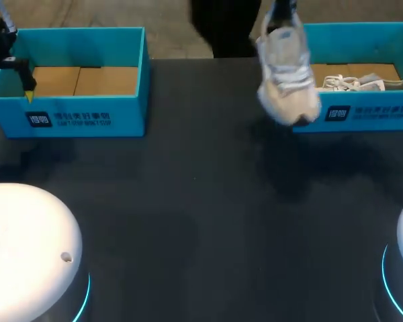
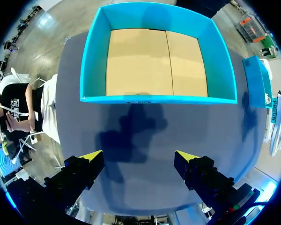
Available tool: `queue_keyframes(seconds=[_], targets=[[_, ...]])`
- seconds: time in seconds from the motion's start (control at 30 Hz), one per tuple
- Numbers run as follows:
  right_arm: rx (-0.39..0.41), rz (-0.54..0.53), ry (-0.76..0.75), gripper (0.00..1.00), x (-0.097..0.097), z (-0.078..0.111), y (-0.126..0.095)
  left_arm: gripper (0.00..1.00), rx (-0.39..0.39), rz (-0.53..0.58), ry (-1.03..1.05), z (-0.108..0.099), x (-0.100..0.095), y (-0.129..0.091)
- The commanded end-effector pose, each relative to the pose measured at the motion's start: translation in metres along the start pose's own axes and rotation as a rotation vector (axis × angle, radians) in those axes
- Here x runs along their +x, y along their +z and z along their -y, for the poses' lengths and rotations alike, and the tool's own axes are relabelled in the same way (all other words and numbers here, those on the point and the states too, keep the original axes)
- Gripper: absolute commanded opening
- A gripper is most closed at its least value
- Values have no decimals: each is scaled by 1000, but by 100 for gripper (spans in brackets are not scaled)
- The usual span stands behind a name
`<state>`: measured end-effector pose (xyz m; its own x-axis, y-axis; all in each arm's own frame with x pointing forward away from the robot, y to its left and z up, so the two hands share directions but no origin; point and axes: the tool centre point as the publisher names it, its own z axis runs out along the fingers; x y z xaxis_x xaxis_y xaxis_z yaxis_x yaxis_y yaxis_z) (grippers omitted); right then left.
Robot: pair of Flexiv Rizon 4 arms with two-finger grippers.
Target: Take the shoe out of the shoebox, open the shoe tongue, remove and reinsert the insole, then place the shoe into the shoebox
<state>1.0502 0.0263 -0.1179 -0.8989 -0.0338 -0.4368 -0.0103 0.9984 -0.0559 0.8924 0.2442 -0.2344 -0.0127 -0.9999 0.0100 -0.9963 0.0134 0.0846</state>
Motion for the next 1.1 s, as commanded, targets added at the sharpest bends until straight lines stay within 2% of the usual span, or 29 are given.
queue_keyframes(seconds=[0.03,0.17,0.33,0.5,0.53,0.6,0.83,0.87,1.1], targets=[[-55,-39,-42,0,-32,22,9,100,1,2,0,-1,0,-1],[-45,-53,-53,0,-55,36,21,100,1,2,0,-1,0,-1],[-37,-61,-57,0,-74,48,37,100,1,2,0,-1,0,-1],[-28,-82,-6,0,-81,67,54,100,1,2,0,-1,0,-1],[6,-90,27,0,-82,74,57,100,1,2,0,-1,0,-1],[15,-88,96,0,-82,87,60,100,1,2,0,-1,0,-1],[137,-84,465,0,-70,139,60,100,1,2,0,-1,0,-1],[132,-84,511,0,-69,147,60,100,1,2,0,-1,0,-1],[232,-100,731,0,-67,174,64,100,1,2,0,-1,0,-1]])
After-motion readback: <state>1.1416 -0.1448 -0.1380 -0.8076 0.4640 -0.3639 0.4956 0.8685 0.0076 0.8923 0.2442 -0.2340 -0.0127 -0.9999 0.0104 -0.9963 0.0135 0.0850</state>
